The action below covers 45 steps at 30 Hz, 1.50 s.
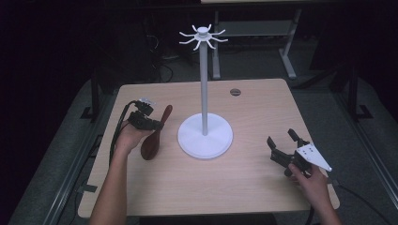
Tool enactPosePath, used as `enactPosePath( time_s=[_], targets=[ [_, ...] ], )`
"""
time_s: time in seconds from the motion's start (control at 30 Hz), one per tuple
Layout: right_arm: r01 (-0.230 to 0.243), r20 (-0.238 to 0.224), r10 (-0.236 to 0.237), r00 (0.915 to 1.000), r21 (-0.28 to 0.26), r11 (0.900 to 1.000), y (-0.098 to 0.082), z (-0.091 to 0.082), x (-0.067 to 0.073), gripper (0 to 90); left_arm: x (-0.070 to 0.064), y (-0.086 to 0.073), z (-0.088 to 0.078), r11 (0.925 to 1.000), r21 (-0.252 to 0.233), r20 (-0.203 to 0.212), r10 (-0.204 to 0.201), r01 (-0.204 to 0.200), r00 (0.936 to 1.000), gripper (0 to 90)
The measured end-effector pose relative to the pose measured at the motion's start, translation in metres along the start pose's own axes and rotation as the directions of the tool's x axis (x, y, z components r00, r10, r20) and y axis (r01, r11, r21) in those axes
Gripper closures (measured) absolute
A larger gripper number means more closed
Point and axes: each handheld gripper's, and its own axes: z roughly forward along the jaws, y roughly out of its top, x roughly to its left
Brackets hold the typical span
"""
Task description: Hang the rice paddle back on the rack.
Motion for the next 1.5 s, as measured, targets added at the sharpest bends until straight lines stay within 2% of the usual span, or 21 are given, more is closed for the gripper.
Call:
enactPosePath(
  time_s=[0.07,0.13,0.2,0.3,0.43,0.53,0.73,0.83,0.97,1.23,1.3,1.4,1.43,1.5],
  targets=[
    [0.0,-0.001,0.0,1.0,0.0,1.0,0.0,0.0,0.0,13.3,-0.002,-0.002,-0.004,0.9997,-0.024,-0.003,-0.002,0.002,1.0,78.5],
    [0.003,-0.001,-0.003,1.0,-0.001,1.0,0.0,0.0,0.0,13.3,-0.002,-0.002,-0.009,0.9989,-0.043,-0.016,0.015,-0.016,0.9998,78.5],
    [0.003,-0.001,-0.003,1.0,0.0,1.0,0.0,0.0,0.0,13.3,-0.002,-0.004,-0.017,0.9968,-0.08,-0.006,0.003,-0.003,1.0,78.5],
    [0.006,-0.002,-0.006,1.0,0.0,1.0,0.0,0.0,0.0,13.3,-0.003,-0.008,-0.027,0.9897,-0.142,0.026,-0.018,0.022,0.9995,78.5],
    [0.006,-0.003,-0.006,1.0,0.002,1.0,0.0,0.0,0.001,13.3,-0.001,-0.014,-0.037,0.9798,-0.199,0.041,-0.016,0.024,0.999,78.6],
    [0.008,-0.003,-0.008,1.0,0.001,1.0,0.0,0.0,0.001,13.3,0.0,-0.017,-0.04,0.9691,-0.242,0.051,-0.036,0.048,0.9981,78.6],
    [0.008,-0.003,-0.008,1.0,0.003,1.0,0.0,0.0,0.001,13.3,0.003,-0.02,-0.046,0.9602,-0.275,0.06,-0.036,0.051,0.9976,78.7],
    [0.007,-0.003,-0.007,1.0,0.002,1.0,0.0,0.0,0.001,13.3,0.003,-0.019,-0.05,0.9534,-0.298,0.067,-0.031,0.049,0.9973,78.7],
    [0.01,-0.003,-0.01,0.9999,0.002,1.0,0.0,0.0,0.001,13.3,0.001,-0.018,-0.058,0.9421,-0.334,0.069,-0.013,0.035,0.9975,78.7],
    [0.01,-0.003,-0.01,0.9999,0.002,1.0,0.0,0.0,0.001,13.3,-0.007,-0.013,-0.074,0.9149,-0.403,0.083,0.012,0.022,0.9965,78.7],
    [0.01,-0.003,-0.01,0.9999,0.003,1.0,0.0,0.0,0.001,13.3,-0.009,-0.011,-0.078,0.9118,-0.41,0.085,0.023,0.014,0.9961,78.6],
    [0.01,-0.003,-0.01,0.9999,0.002,1.0,0.0,0.0,0.001,13.3,-0.012,-0.008,-0.082,0.9019,-0.432,0.088,0.026,0.015,0.9958,78.7],
    [0.01,-0.003,-0.01,0.9999,0.002,1.0,0.0,0.0,0.001,13.3,-0.014,-0.008,-0.084,0.9013,-0.433,0.089,0.033,0.009,0.9955,78.6],
    [0.011,-0.002,-0.011,0.9999,0.003,1.0,0.0,0.0,0.001,13.3,-0.016,-0.006,-0.088,0.8952,-0.446,0.091,0.039,0.006,0.995,78.7]
  ],
)
